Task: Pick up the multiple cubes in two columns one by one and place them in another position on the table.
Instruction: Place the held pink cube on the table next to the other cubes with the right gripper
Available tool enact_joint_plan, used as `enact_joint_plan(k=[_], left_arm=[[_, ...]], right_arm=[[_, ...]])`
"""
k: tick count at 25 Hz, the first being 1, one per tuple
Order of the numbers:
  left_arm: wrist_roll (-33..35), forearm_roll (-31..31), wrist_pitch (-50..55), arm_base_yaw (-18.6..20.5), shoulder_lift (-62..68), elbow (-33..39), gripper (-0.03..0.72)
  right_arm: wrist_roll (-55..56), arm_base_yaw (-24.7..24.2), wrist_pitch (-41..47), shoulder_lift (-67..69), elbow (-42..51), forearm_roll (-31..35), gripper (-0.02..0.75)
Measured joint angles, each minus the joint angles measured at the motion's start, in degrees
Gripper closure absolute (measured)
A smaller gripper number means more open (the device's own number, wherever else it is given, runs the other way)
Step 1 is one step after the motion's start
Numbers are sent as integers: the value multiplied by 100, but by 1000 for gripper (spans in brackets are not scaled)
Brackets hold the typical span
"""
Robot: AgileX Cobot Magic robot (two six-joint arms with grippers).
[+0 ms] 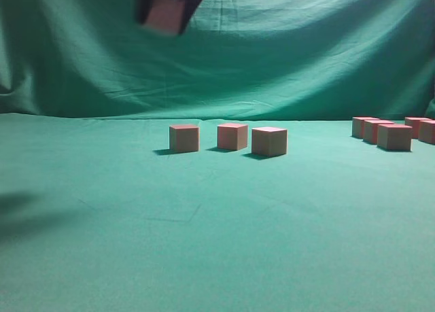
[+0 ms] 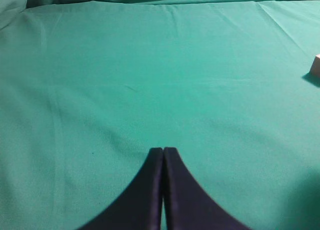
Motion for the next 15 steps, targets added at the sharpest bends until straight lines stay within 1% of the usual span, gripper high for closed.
enact_joint_plan(k=[3,8,12,15], left_arm=[[0,0,0,0,0,0,688],[0,0,0,0,0,0,688],[0,0,0,0,0,0,688],[0,0,0,0,0,0,688]], right_arm=[[415,96,15,585,-356,-52,477],[1225,96,166,1365,-892,-645,477],[1890,96,230,1709,-1187,-942,477],[2263,96,219,1829,-1227,-1065,477]])
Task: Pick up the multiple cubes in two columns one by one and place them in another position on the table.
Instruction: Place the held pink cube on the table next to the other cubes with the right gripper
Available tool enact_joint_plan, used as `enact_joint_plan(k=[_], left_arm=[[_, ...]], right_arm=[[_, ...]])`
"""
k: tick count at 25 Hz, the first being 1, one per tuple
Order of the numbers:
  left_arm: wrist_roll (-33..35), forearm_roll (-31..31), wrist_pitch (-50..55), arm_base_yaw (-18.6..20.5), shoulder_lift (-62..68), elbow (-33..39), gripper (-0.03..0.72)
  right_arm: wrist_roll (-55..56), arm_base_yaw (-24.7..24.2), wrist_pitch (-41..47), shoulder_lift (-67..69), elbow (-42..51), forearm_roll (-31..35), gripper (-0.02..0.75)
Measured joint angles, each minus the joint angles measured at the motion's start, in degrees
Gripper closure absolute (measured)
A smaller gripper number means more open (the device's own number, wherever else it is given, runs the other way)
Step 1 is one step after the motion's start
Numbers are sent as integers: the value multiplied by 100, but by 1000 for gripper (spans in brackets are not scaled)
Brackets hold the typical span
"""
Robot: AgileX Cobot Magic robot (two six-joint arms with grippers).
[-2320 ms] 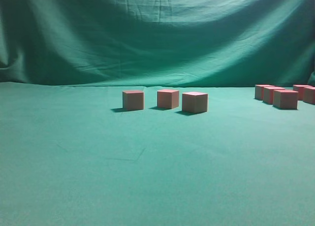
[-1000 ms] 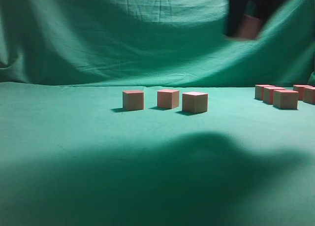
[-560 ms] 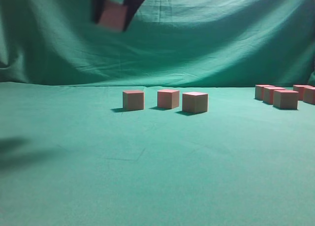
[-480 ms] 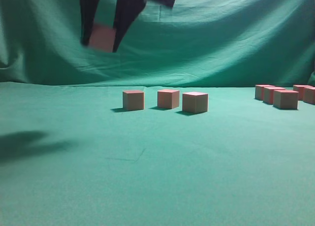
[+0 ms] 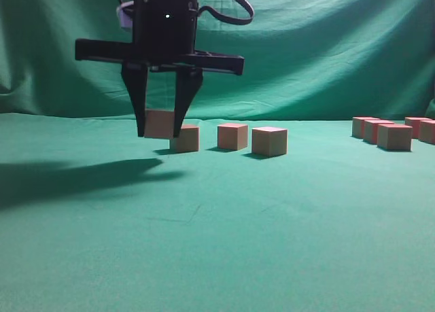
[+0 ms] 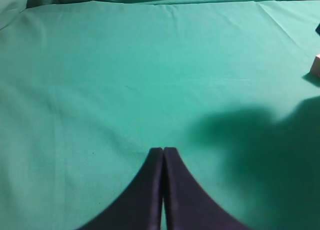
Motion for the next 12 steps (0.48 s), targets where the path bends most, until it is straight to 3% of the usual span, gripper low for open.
enact_joint_plan(k=[12], left_arm=[[0,0,0,0,0,0,688]], right_arm=[[236,0,-187,195,-10,-118,477]])
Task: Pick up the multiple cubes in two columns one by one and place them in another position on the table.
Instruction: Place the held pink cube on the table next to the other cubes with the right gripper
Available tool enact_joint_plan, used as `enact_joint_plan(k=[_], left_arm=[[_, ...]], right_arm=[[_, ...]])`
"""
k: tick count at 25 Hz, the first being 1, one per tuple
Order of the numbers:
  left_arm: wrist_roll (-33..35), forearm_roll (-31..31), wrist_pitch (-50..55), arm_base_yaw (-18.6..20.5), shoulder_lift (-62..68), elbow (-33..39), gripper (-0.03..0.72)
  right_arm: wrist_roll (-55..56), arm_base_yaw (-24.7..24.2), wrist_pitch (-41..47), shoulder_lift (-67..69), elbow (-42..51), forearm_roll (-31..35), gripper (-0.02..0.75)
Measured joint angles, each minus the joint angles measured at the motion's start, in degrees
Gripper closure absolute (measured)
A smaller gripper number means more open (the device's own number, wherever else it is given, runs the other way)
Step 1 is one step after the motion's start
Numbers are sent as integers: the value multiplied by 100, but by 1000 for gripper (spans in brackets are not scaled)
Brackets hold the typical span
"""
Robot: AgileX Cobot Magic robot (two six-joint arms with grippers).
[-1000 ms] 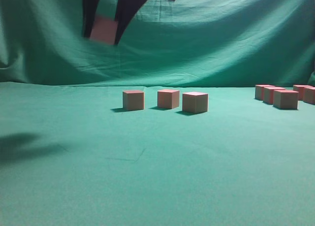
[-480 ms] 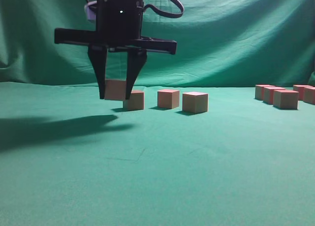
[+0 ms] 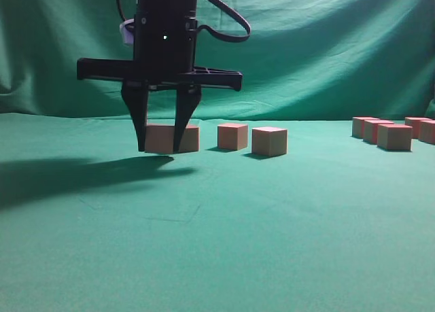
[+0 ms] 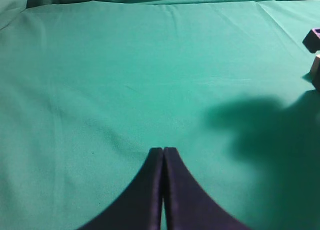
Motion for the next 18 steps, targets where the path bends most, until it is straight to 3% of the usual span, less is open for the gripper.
enact_joint_plan(k=[18], left_arm=[[0,0,0,0,0,0,688]], right_arm=[[5,58,-49,4,0,-58,477]])
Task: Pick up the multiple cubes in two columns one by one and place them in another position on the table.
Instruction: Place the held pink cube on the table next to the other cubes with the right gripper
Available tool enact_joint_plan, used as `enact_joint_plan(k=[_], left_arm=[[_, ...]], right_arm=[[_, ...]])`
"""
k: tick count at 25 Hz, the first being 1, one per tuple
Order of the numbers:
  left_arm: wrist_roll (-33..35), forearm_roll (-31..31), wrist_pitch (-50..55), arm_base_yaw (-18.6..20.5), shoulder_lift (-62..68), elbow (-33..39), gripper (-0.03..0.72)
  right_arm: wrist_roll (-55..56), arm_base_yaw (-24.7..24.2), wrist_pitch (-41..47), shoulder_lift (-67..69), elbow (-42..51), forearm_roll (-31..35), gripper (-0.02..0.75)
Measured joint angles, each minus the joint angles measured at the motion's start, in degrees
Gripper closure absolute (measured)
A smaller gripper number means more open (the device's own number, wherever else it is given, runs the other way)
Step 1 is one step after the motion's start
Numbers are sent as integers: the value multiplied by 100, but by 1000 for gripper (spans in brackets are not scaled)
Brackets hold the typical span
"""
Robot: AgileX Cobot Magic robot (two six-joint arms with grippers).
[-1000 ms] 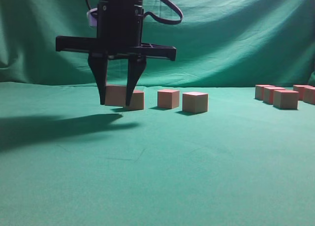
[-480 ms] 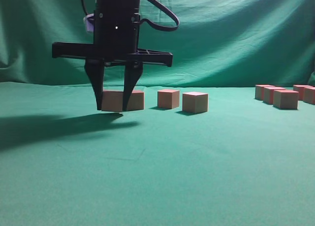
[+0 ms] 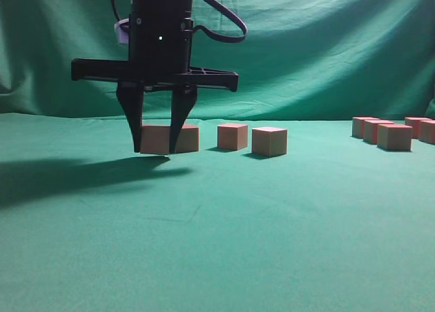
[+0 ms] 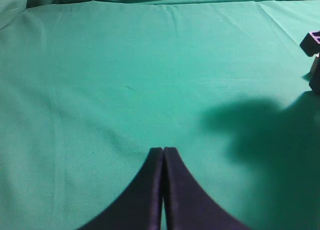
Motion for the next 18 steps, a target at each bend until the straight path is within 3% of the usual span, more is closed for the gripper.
enact_joint_plan(k=[18], left_arm=[[0,0,0,0,0,0,688]], right_arm=[[0,90,83,78,-14,-160,477]])
